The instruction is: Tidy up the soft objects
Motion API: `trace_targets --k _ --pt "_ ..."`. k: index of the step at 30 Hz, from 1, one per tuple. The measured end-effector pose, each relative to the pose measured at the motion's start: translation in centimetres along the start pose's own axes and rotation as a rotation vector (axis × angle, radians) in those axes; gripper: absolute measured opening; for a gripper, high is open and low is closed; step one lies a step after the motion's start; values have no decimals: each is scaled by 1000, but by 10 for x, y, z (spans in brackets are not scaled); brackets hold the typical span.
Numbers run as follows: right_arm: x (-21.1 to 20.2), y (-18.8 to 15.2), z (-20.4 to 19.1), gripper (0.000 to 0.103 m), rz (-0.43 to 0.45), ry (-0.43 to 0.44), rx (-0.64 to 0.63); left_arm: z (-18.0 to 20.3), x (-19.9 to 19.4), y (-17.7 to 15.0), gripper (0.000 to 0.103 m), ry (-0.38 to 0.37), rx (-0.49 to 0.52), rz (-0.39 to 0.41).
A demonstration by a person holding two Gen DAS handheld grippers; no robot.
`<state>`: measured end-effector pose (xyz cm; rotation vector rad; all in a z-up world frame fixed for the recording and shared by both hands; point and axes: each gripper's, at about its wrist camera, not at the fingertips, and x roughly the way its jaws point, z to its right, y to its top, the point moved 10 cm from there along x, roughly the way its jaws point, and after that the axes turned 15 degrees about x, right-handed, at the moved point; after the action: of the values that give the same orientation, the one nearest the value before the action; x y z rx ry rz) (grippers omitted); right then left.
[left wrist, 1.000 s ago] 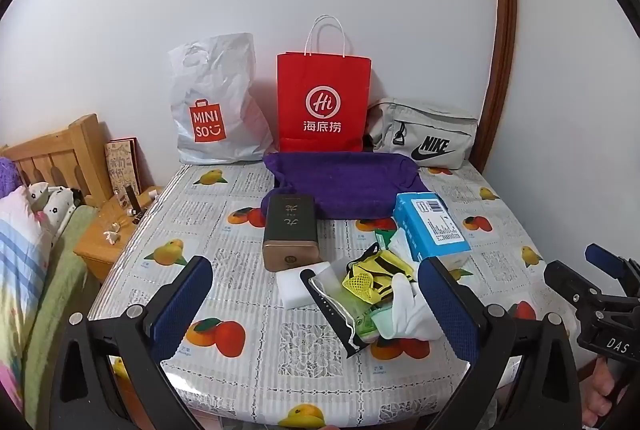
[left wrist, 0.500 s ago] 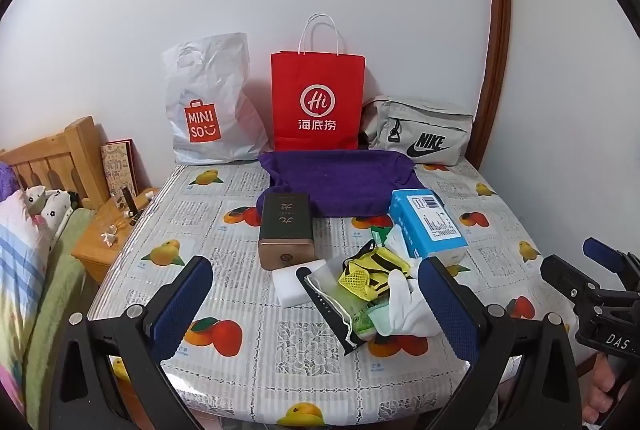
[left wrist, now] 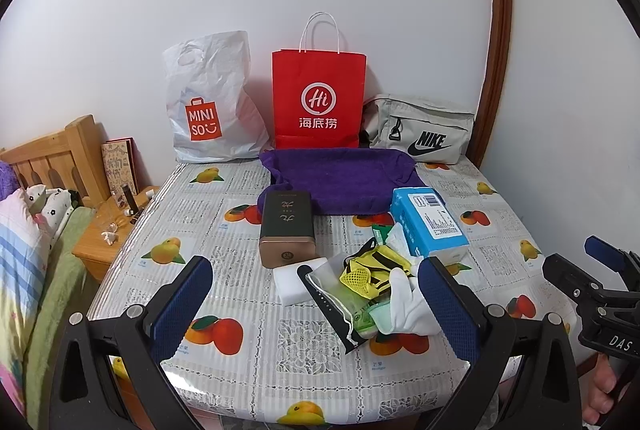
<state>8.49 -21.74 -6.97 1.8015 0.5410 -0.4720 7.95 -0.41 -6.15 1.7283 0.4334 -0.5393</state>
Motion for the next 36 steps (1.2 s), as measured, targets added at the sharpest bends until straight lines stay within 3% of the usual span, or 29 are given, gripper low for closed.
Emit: trace_targets --k 36 --pt "-3 -1 -4 103 -3 6 1 -3 1 -5 103 -12 -1 0"
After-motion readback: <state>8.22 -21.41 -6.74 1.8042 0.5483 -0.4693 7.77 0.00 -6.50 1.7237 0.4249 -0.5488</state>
